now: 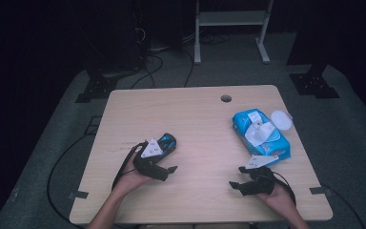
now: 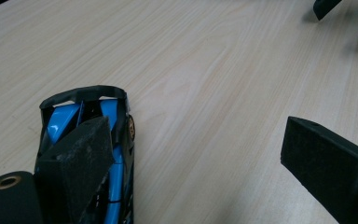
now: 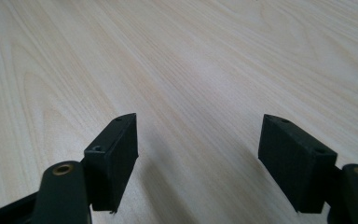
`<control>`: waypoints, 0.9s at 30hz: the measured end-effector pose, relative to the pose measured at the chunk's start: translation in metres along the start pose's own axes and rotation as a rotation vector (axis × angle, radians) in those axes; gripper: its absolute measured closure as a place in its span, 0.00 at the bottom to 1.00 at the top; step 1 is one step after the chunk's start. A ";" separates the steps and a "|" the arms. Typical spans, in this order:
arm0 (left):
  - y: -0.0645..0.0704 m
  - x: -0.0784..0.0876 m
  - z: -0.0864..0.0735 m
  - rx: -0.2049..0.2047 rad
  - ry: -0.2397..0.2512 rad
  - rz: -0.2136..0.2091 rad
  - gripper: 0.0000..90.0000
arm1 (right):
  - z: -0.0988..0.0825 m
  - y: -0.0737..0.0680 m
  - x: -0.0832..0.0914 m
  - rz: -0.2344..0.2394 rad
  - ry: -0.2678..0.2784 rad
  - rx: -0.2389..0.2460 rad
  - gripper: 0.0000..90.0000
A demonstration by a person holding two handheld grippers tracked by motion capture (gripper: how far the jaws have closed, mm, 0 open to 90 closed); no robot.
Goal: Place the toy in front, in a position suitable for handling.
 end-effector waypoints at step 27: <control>-0.062 -0.004 -0.011 0.081 -0.069 0.034 0.10 | 0.005 -0.003 0.003 0.005 0.013 0.010 0.30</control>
Point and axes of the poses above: each handheld gripper's, and its own axes: x roughly backward along the jaws, z roughly out of its top, y roughly to its right, the point moved 7 cm from there along -x, roughly forward along the jaws, and after that the axes turned 5 degrees about -y, right-handed, at the moved point
